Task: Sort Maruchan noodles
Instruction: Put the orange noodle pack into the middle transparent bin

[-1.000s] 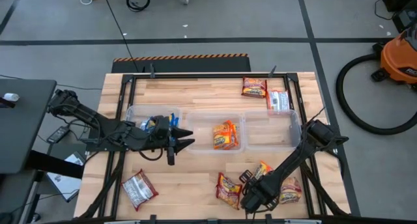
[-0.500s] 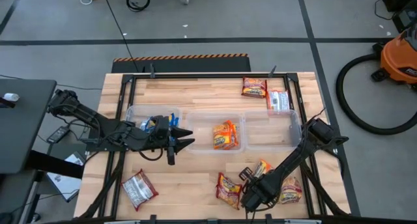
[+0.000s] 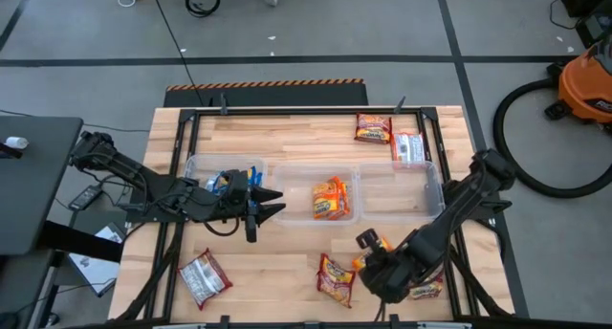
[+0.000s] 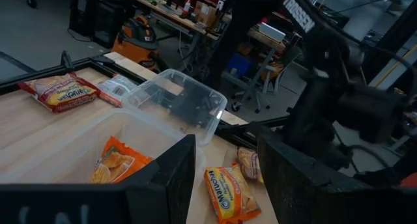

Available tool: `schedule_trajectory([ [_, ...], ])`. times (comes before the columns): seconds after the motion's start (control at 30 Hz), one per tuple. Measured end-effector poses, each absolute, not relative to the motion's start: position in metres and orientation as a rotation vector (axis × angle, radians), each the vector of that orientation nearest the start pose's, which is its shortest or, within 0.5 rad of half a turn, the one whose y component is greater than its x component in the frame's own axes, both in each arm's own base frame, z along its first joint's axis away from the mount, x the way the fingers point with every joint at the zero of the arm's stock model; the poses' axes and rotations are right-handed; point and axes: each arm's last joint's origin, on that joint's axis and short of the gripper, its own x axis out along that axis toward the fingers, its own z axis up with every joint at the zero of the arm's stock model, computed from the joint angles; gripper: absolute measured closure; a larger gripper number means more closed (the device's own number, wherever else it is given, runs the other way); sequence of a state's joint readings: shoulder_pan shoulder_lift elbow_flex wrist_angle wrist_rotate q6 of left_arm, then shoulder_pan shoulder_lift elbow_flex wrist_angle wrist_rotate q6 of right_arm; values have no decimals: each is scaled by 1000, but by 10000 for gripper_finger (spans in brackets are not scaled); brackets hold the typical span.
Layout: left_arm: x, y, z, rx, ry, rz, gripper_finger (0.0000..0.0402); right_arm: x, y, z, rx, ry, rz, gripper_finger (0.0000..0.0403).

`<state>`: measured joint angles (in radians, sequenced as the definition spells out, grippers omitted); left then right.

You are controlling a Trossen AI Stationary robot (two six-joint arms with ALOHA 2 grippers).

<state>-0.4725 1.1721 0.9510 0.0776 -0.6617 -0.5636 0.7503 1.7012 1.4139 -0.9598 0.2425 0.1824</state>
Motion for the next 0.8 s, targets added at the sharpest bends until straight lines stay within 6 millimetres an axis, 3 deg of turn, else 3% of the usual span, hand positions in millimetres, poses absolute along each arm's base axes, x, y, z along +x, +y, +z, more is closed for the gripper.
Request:
schedule_trajectory([
  [0.2, 239, -102, 339, -484, 61, 228, 230, 241, 240, 256, -460, 1189, 536, 327],
  [0.5, 239, -103, 339, -495, 56, 224, 230, 230, 282, 194, -778, 1266, 708, 194],
  [0.63, 239, -103, 339, -496, 55, 224, 230, 230, 288, 174, -873, 1298, 783, 184],
  [0.8, 239, -103, 340, -500, 54, 224, 230, 236, 285, 164, -934, 1268, 840, 204],
])
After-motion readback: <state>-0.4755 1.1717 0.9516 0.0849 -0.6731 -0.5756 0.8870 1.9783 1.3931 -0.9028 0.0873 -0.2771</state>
